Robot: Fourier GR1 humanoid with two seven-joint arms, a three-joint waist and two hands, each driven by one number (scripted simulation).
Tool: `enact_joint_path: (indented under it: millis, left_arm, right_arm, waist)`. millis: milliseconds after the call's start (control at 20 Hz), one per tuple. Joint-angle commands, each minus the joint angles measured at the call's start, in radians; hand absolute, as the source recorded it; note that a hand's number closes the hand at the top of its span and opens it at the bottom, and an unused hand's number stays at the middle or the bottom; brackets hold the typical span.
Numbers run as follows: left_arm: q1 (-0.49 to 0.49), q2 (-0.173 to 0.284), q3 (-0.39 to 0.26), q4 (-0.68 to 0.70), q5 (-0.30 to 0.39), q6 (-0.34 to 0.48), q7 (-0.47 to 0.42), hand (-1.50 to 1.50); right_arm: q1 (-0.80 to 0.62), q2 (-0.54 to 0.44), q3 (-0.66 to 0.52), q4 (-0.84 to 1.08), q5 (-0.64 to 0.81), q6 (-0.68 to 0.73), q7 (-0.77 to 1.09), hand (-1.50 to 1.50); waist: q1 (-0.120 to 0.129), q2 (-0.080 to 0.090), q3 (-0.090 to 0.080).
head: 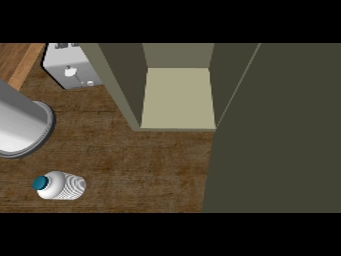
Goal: Pick up the bottled water, place it into the cabinet and close the cabinet
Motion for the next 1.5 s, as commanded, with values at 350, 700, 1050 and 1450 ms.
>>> enact_joint_path:
  millis: [350, 700, 1050, 1450]
  left_arm:
    - [0.142, 0.027, -0.144, -0.165, -0.161, 0.104, -0.04, -1.5]
    - [0.136, 0.071, -0.083, -0.143, -0.09, 0.105, -0.044, -1.5]
    - [0.127, 0.082, -0.095, -0.105, -0.109, 0.117, 0.02, -1.5]
    - [0.025, 0.077, 0.045, 0.031, -0.013, 0.102, -0.004, -1.5]
  right_arm:
    - [-0.008, -0.01, 0.122, -0.096, 0.125, -0.069, 0.088, -1.5]
    - [-0.036, -0.013, 0.165, -0.084, 0.154, -0.117, 0.088, -1.5]
    - [-0.04, -0.046, 0.181, -0.122, 0.162, -0.164, 0.135, -1.5]
    - [-0.054, -0.092, 0.205, -0.11, 0.182, -0.2, 0.119, -1.5]
  waist:
    - [-0.014, 0.003, -0.001]
    - [-0.014, 0.004, -0.003]
    - [-0.019, 0.006, -0.002]
    - [-0.008, 0.003, -0.004]
